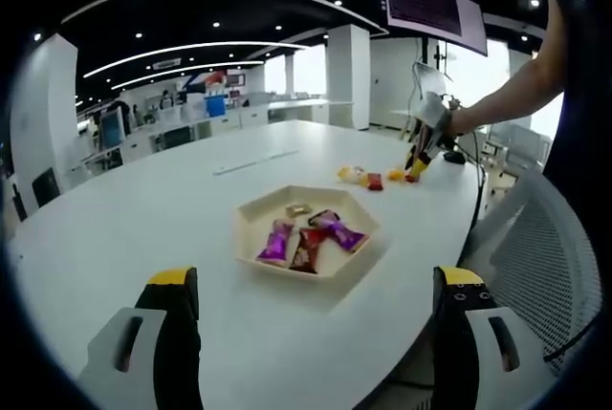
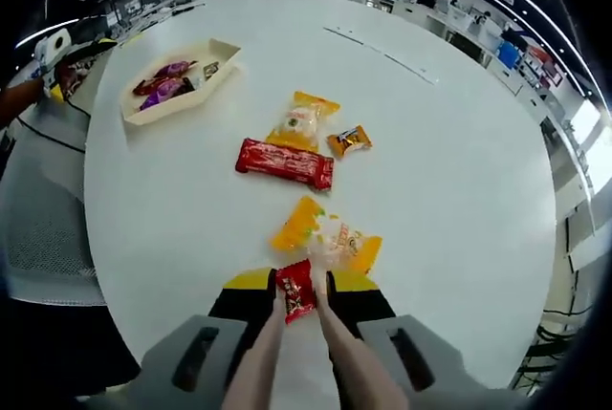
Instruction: Place the target food into the container with the food tongs after gripping and lifting it, then release it inside without dropping or visibly crushing the food.
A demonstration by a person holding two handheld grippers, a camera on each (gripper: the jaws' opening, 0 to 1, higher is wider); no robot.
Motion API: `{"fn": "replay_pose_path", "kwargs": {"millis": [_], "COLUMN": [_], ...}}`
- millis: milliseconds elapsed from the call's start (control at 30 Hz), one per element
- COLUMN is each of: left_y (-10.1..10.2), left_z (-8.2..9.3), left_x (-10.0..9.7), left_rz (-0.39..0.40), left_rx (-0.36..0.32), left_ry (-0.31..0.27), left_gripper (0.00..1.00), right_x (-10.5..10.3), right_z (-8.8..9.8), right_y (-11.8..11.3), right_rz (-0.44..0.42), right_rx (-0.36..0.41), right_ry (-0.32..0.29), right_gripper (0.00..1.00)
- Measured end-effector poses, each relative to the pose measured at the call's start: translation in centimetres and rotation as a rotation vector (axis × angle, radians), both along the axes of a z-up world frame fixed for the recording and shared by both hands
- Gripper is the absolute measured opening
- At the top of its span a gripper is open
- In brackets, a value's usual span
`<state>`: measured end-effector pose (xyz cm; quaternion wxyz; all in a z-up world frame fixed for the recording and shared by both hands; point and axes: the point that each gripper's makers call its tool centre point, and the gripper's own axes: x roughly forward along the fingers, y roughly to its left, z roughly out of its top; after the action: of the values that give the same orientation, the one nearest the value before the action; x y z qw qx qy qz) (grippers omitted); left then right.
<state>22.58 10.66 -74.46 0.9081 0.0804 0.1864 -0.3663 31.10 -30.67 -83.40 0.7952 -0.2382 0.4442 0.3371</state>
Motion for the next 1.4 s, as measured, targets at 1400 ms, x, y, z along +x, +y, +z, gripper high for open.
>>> {"fn": "replay_pose_path", "kwargs": {"millis": [1400], "left_y": [-0.2], "left_z": [-0.1], "left_x": [-0.1], "left_rz": [-0.019], "left_rx": [0.005], "left_ry": [-0.004], "left_gripper": [0.99], "right_x": [2.8], "right_z": [7.4], "right_y": [0.3], "right_rz": [0.009], "right_rx": [0.019], "right_ry": [-0.064], "right_gripper": [0.2]}}
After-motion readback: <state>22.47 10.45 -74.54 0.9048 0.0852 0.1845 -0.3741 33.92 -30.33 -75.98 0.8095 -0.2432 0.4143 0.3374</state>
